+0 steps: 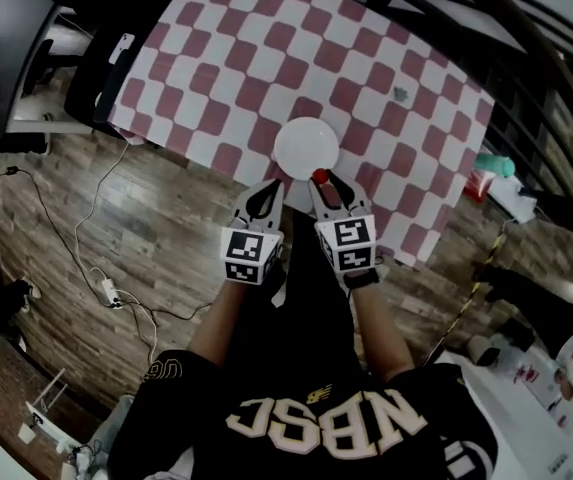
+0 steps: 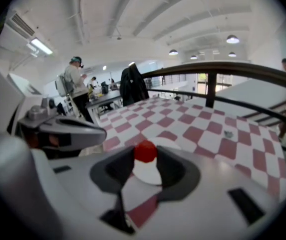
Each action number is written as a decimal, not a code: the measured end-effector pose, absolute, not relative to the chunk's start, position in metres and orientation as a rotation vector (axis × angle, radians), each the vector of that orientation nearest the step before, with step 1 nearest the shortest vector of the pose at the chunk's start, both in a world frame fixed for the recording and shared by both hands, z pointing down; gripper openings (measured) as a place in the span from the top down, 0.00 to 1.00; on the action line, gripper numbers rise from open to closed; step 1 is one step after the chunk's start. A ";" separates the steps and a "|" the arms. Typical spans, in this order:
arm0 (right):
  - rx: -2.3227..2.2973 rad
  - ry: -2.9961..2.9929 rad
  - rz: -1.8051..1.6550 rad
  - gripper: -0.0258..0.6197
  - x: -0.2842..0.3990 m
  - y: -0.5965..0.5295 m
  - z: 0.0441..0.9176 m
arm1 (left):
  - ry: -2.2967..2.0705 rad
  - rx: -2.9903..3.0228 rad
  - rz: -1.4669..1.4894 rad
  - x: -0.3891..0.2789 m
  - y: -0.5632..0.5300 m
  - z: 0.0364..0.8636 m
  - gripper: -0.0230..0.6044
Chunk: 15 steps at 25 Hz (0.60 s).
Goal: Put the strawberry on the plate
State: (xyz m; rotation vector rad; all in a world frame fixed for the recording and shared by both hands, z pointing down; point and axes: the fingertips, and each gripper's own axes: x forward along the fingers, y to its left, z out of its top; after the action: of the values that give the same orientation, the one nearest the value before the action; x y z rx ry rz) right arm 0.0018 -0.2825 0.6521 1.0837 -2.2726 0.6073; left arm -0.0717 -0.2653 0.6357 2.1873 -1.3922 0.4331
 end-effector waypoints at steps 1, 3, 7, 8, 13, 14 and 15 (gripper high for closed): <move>1.073 -2.261 0.612 0.74 0.000 -0.287 0.660 | -1.397 2.172 0.433 -0.072 -0.268 0.640 0.95; 1.056 -2.239 0.617 0.74 -0.003 -0.297 0.676 | -1.399 2.155 0.436 -0.071 -0.273 0.649 0.95; 1.036 -2.179 0.646 0.74 -0.007 -0.311 0.708 | -1.374 2.158 0.452 -0.065 -0.280 0.663 0.95; 1.034 -2.163 0.659 0.74 -0.007 -0.312 0.715 | -1.369 2.158 0.456 -0.065 -0.281 0.665 0.95; 1.011 -2.117 0.651 0.74 -0.012 -0.316 0.738 | -1.373 2.144 0.457 -0.068 -0.285 0.674 0.95; 1.005 -2.111 0.639 0.74 -0.012 -0.317 0.741 | -1.376 2.140 0.457 -0.070 -0.286 0.676 0.95; 1.001 -2.105 0.629 0.74 -0.013 -0.318 0.743 | -1.379 2.137 0.457 -0.071 -0.286 0.677 0.95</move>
State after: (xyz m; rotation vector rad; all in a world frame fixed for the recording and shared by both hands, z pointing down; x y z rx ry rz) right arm -0.0127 -0.3176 0.7431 1.0010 -2.1048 0.6288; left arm -0.0714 -0.2863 0.6772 2.1368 -1.3793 0.4575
